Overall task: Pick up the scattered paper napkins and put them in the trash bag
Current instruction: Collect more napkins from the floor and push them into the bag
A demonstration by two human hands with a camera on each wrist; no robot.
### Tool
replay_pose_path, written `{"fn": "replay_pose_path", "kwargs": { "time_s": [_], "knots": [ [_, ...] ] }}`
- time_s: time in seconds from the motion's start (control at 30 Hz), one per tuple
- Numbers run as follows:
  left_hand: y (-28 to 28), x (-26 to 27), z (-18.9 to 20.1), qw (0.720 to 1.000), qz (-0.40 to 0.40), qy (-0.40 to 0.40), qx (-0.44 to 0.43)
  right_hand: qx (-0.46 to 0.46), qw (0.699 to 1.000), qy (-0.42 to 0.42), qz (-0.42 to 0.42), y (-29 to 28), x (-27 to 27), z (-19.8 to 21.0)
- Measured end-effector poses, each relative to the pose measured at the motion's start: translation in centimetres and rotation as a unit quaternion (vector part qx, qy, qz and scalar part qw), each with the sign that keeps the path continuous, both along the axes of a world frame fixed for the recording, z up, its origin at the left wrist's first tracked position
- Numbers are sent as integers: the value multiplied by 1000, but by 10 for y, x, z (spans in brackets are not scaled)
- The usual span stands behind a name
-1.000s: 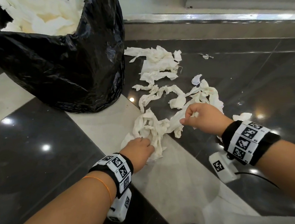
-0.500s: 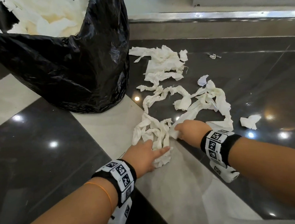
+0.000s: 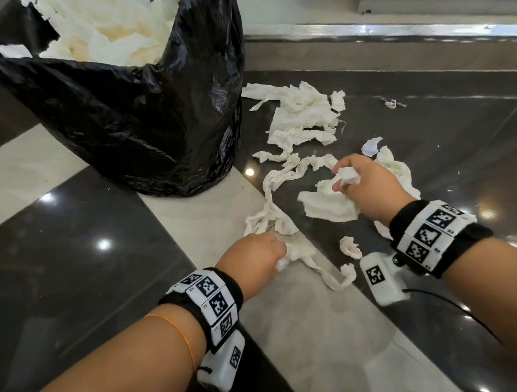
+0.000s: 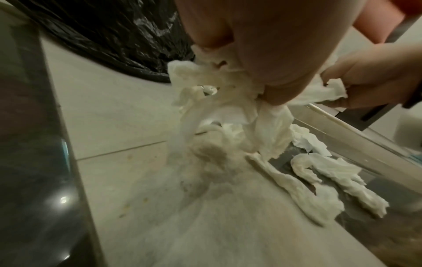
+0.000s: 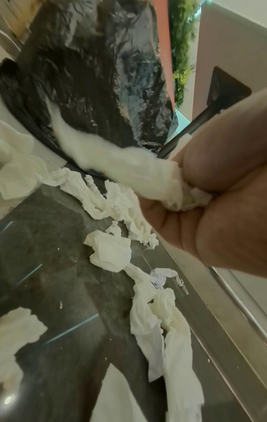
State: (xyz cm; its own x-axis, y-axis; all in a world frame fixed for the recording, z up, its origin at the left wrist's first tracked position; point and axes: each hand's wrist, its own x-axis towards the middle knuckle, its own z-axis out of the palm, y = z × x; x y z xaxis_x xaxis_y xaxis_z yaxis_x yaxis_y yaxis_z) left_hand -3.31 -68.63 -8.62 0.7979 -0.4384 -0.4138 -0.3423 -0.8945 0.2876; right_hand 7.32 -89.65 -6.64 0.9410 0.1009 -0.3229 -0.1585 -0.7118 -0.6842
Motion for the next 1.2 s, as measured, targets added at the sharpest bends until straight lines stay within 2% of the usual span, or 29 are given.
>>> {"fn": "replay_pose_path", "kwargs": {
  "time_s": [0.1, 0.2, 0.27, 0.33, 0.47, 0.57, 0.67, 0.87, 1.1, 1.2],
  "knots": [
    [4, -6, 4, 999, 25, -26, -41, 8, 1000, -8, 23, 8, -7, 3],
    [8, -15, 4, 994, 56, -36, -88, -13, 995, 60, 80, 12, -16, 4],
    [10, -18, 7, 998, 43, -20, -43, -86, 981, 83, 155, 15, -22, -3],
    [14, -19, 12, 999, 35, -16, -12, -125, 970, 64, 198, 22, -29, -6],
    [23, -14, 15, 994, 95, -42, -47, -120, 964, 60, 228, 31, -30, -10],
    [27, -11, 19, 990, 137, -22, -17, -90, 971, 64, 213, 34, -25, -10],
    [34, -8, 26, 986, 158, -45, -21, -106, 967, 46, 227, 41, -23, -10],
    [52, 2, 26, 975, 204, -46, -70, -203, 920, 67, 329, 71, -35, -39],
    [73, 2, 22, 980, 195, -7, -32, -256, 870, 32, 420, 116, -47, -63],
    [87, -4, 17, 980, 195, 16, -25, -239, 874, 22, 423, 120, -31, -56]
  ]
}}
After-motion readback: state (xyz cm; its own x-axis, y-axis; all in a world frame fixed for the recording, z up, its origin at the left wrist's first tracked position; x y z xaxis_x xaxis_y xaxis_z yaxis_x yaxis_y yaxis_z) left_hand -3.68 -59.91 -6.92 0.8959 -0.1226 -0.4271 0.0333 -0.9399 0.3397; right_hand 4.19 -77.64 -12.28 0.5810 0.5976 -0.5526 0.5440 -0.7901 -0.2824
